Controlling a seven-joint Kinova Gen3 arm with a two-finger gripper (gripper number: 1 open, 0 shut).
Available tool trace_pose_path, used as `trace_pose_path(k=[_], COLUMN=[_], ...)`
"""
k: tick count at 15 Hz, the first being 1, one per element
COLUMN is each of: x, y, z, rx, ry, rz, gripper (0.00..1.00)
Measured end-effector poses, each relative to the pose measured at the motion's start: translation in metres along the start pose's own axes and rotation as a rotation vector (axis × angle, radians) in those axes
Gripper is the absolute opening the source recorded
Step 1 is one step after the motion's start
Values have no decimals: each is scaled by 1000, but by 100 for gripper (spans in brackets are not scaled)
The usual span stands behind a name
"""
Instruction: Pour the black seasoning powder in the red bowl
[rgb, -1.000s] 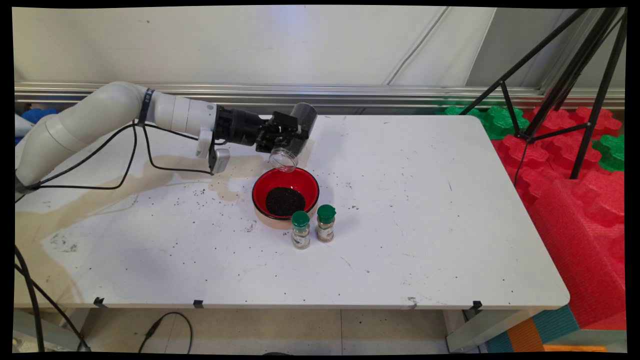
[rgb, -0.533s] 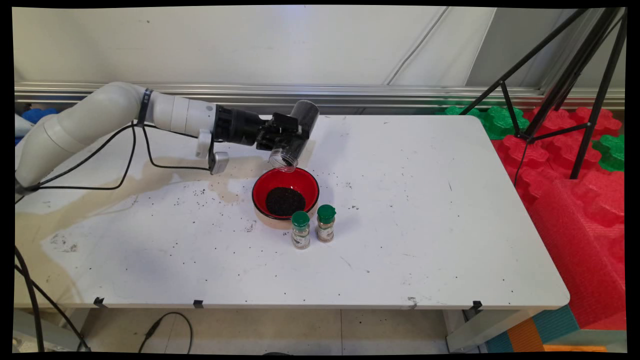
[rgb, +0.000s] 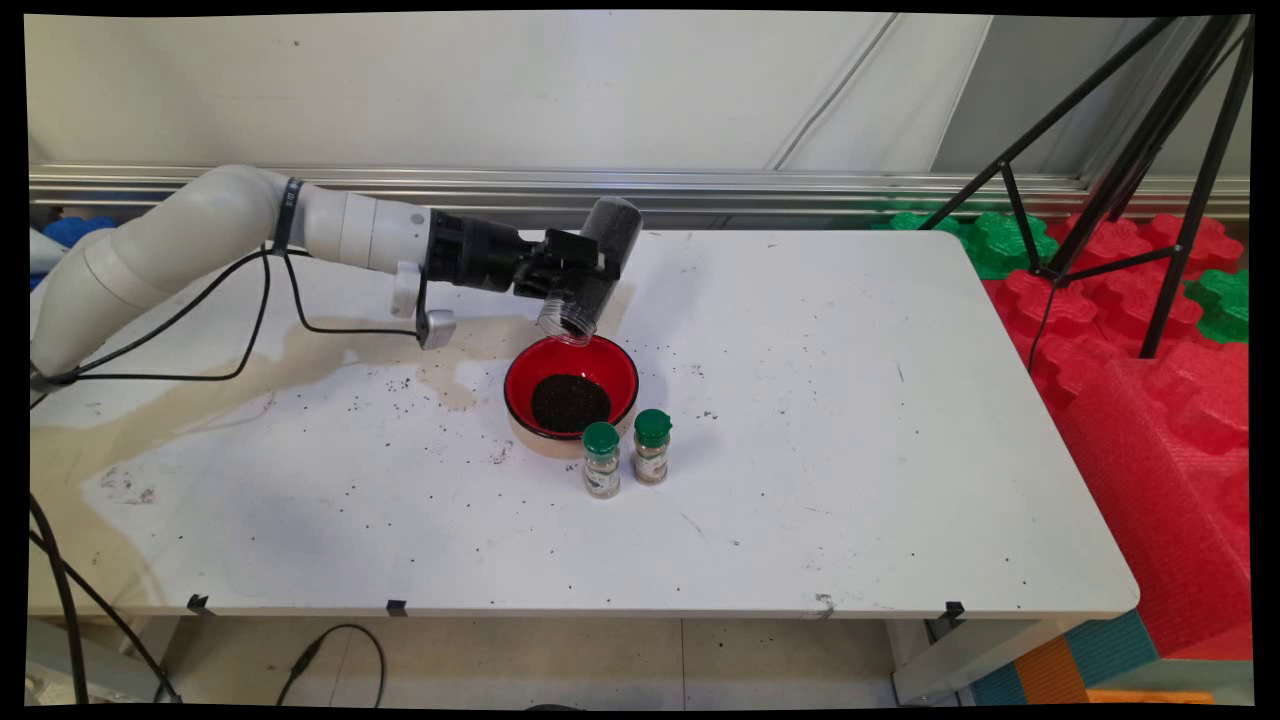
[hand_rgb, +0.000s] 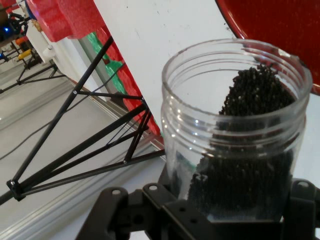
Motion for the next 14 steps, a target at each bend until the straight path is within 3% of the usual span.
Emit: trace_pose_path(k=[14], x=[10], y=[-8], z=[0], rx=[14], ry=[5], rz=[84], gripper=[0])
